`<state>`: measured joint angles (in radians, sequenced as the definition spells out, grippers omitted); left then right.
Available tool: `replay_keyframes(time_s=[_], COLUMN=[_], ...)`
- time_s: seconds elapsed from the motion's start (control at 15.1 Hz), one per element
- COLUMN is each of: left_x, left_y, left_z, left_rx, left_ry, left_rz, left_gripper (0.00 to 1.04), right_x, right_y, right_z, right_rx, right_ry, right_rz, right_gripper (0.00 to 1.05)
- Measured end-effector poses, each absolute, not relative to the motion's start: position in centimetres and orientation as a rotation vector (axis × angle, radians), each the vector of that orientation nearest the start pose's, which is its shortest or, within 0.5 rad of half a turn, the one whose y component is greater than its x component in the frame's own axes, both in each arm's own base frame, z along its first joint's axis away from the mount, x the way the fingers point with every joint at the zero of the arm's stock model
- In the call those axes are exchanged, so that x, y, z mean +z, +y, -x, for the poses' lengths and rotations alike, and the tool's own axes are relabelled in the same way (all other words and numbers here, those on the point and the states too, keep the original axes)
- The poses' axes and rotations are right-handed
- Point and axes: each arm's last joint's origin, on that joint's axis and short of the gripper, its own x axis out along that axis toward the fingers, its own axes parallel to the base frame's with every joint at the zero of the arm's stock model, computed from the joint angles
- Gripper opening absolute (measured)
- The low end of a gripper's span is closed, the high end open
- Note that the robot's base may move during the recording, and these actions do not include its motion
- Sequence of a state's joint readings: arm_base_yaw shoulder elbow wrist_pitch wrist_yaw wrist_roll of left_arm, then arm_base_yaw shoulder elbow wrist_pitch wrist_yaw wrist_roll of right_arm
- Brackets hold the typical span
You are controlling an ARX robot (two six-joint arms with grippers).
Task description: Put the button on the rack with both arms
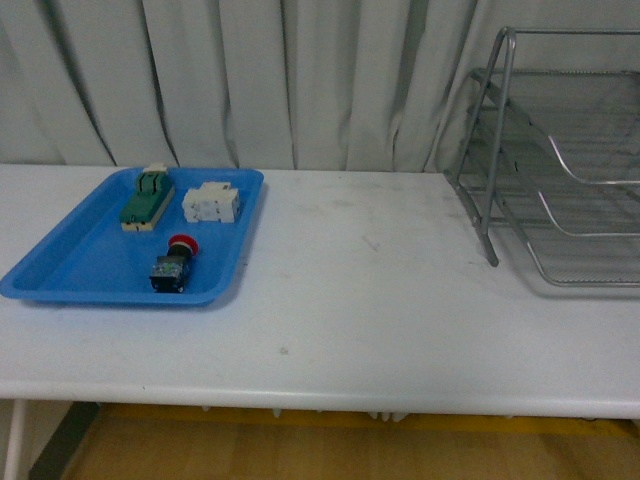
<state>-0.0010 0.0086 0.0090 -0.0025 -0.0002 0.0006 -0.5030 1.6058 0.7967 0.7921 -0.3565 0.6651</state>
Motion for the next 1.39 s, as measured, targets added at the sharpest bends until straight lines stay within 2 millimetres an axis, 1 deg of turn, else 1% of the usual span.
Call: replay_keyframes(time_s=[0.2,0.26,0.33,0.4,0.59,0.73,0.79,0.99,1.19,1.39], left_x=[16.6,16.6,16.6,16.6,16.6,16.6,16.6,16.6,16.6,16.6], left_y=[0.0,0.0,0.0,0.0,0.0,0.0,0.0,0.0,0.0,0.0], left_z=[-9.8,-9.8,-9.8,-9.8,-9.8,-9.8,-9.8,-9.8,-9.8,-9.8], left_rx=[-0.001,-0.001,-0.001,-0.001,-0.001,-0.001,-0.001,-0.001,-0.001,-0.001], left_ry=[0.002,0.002,0.002,0.002,0.002,0.002,0.002,0.002,0.002,0.002], left_rz=[0.000,0.000,0.000,0.000,-0.001,0.000,0.000,0.000,-0.001,0.000], left_gripper=[0.98,0.98,0.98,0.98,0.98,0.98,0.98,0.98,0.98,0.98], right_x=[21.5,20.5,19.3,18.0,14.8,12.3,11.3,9.7,7.5,6.2], right_y=[-15.8,-16.1,-16.4,-16.3,-15.1,-15.2,-15.3,-15.6,-15.6,-15.2], right_z=[-30.3,-30.5,-30.7,-30.8,-31.9,-32.5,-32.9,-33.8,-34.5,-35.5], right_rx=[-0.153,-0.140,-0.111,-0.064,0.072,0.036,0.021,0.021,0.002,0.018], right_ry=[0.010,0.020,0.012,-0.005,-0.030,0.025,0.045,0.078,0.124,0.157], right_rz=[-0.759,-0.816,-0.931,-1.031,-1.313,-1.448,-1.476,-1.490,-1.496,-1.489], right_gripper=[0.98,0.98,0.98,0.98,0.98,0.98,0.98,0.98,0.98,0.98])
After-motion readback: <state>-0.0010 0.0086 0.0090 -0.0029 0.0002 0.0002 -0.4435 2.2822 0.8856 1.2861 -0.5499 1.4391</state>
